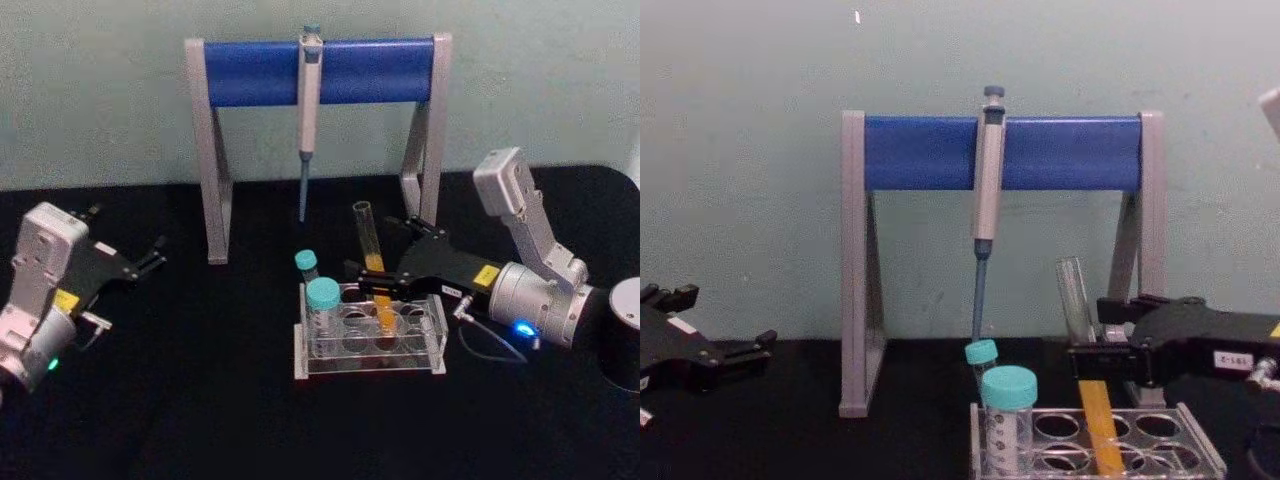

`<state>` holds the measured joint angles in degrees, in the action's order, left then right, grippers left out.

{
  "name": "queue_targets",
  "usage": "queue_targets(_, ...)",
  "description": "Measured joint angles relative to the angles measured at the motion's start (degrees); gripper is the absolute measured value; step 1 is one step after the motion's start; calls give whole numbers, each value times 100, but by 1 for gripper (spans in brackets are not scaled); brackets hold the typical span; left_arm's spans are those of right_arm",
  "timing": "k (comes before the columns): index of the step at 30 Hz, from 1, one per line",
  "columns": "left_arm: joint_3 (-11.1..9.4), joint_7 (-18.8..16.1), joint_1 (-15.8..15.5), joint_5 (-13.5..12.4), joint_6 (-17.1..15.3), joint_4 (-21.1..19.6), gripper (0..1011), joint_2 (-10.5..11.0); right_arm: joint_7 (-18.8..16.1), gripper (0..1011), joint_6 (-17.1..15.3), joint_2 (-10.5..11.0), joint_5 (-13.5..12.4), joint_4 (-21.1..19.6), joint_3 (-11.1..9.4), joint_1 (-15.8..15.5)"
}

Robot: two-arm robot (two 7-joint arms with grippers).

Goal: Pick up the test tube from the test tube rack, shake it, then place it back into the test tube rack.

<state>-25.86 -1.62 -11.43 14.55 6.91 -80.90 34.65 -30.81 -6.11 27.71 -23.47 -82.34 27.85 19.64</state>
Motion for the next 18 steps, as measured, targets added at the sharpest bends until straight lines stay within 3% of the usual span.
queue_targets(15,0,0,0,0,0,0,1001,0,-2,1000,-7,-3,-1,6,1,8)
queue_targets(18,0,0,0,0,0,0,1001,0,-3,946,-7,-3,-1,6,1,9)
